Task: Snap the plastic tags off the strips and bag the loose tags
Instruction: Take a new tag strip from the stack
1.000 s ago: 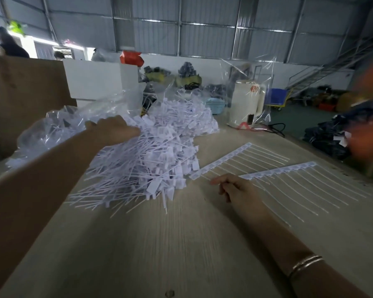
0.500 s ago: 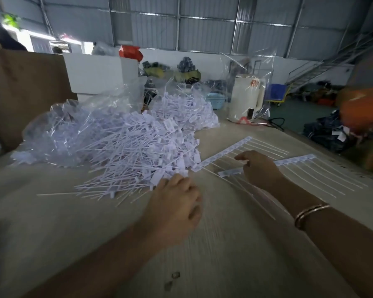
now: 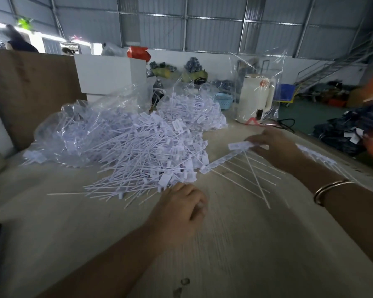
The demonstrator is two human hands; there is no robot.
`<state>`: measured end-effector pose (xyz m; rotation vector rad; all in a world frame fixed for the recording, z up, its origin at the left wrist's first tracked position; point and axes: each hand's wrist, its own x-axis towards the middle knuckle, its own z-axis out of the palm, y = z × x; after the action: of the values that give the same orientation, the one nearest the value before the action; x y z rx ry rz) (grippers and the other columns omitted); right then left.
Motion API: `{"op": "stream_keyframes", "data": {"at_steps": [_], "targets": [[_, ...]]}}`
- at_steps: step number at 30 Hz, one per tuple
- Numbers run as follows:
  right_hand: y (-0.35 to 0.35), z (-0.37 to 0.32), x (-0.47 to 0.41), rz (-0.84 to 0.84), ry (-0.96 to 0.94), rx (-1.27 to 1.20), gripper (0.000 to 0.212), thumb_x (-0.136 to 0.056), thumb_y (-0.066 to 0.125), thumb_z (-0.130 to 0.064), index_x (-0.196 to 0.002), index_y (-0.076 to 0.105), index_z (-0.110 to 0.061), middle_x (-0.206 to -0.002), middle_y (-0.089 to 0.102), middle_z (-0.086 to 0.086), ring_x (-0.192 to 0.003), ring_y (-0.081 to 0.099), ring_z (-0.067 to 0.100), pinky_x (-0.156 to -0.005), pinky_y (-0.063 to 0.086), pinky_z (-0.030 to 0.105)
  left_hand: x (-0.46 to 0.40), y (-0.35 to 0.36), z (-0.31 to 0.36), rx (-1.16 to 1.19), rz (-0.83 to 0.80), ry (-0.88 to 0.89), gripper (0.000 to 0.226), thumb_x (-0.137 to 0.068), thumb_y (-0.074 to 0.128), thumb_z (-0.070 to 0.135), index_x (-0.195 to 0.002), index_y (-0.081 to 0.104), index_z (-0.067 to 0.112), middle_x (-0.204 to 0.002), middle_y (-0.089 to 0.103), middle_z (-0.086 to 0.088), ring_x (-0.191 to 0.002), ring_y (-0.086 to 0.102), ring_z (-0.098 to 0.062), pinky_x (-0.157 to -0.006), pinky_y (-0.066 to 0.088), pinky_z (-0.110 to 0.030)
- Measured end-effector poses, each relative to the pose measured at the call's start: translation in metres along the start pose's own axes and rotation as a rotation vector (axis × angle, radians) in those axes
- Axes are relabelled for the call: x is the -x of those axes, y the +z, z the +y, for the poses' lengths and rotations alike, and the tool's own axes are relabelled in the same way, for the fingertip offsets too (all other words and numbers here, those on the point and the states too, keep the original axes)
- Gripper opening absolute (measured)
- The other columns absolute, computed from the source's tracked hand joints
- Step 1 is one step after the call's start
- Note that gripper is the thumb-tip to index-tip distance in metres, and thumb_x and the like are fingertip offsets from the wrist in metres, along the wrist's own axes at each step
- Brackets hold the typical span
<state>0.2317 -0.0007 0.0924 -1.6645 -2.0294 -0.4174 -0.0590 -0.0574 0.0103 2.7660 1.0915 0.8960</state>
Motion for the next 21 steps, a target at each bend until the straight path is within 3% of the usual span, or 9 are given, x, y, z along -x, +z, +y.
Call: {"op": "stream_keyframes", "data": {"at_steps": [4, 7, 10, 14, 17, 21], "targets": [[-0.032, -0.025, -0.013, 0.037, -0.022, 0.07, 0.031, -0.091, 0.055, -0.03, -0.121, 0.061, -0.027, -0.086, 0.045, 0.001, -0.08, 0.04, 0.016, -0.068, 0.025, 0.03, -0.007, -0.01, 0.002, 0.421, 0.078, -0.221, 0.016, -0.095, 0.048, 0.02, -0.093, 0.064, 0.017, -0.092, 0.063, 0.006, -0.086, 0.051, 0.001, -0.077, 0.036, -0.009], [-0.038, -0.067, -0.006, -0.076, -0.092, 0.023, 0.031, -0.091, 0.054, -0.035, -0.121, 0.061, -0.031, -0.086, 0.046, -0.002, -0.079, 0.041, 0.013, -0.076, 0.034, 0.033, -0.011, -0.019, -0.001, 0.723, 0.186, -0.392, 0.024, -0.097, 0.041, 0.021, -0.092, 0.064, 0.017, -0.087, 0.065, 0.004, -0.08, 0.059, -0.004, -0.075, 0.044, -0.018], [-0.027, -0.111, 0.017, -0.171, -0.209, 0.012, 0.026, -0.09, 0.053, -0.037, -0.114, 0.064, -0.037, -0.084, 0.045, -0.005, -0.077, 0.041, 0.011, -0.072, 0.03, 0.028, -0.008, -0.027, -0.009, 0.928, 0.178, -0.484, 0.028, -0.1, 0.037, 0.027, -0.096, 0.063, 0.02, -0.081, 0.069, -0.005, -0.071, 0.061, -0.014, -0.064, 0.048, -0.026], [-0.004, -0.149, 0.045, -0.217, -0.236, -0.057, 0.027, -0.087, 0.05, -0.041, -0.11, 0.064, -0.039, -0.082, 0.043, -0.006, -0.079, 0.048, 0.015, -0.067, 0.035, 0.029, -0.001, -0.034, -0.024, 0.813, -0.002, -0.434, 0.036, -0.097, 0.043, 0.03, -0.078, 0.064, 0.008, -0.057, 0.063, -0.002, -0.05, 0.055, -0.011, -0.047, 0.042, -0.02], [0.014, -0.153, 0.058, -0.214, -0.22, -0.068, 0.029, -0.084, 0.051, -0.049, -0.106, 0.062, -0.034, -0.096, 0.056, -0.005, -0.093, 0.058, 0.018, -0.074, 0.041, 0.03, 0.001, -0.039, -0.036, 0.641, -0.186, -0.37, 0.028, -0.093, 0.055, 0.022, -0.065, 0.056, 0.019, -0.049, 0.058, 0.007, -0.044, 0.049, -0.003, -0.046, 0.039, -0.017], [0.031, -0.143, 0.073, -0.145, -0.263, -0.006, 0.036, -0.087, 0.042, -0.058, -0.11, 0.057, -0.036, -0.099, 0.06, -0.008, -0.09, 0.06, 0.015, -0.066, 0.033, 0.026, 0.001, -0.037, -0.041, 0.608, -0.258, -0.312, 0.027, -0.091, 0.059, 0.023, -0.064, 0.054, 0.021, -0.051, 0.058, 0.009, -0.046, 0.05, -0.001, -0.049, 0.039, -0.015]]}}
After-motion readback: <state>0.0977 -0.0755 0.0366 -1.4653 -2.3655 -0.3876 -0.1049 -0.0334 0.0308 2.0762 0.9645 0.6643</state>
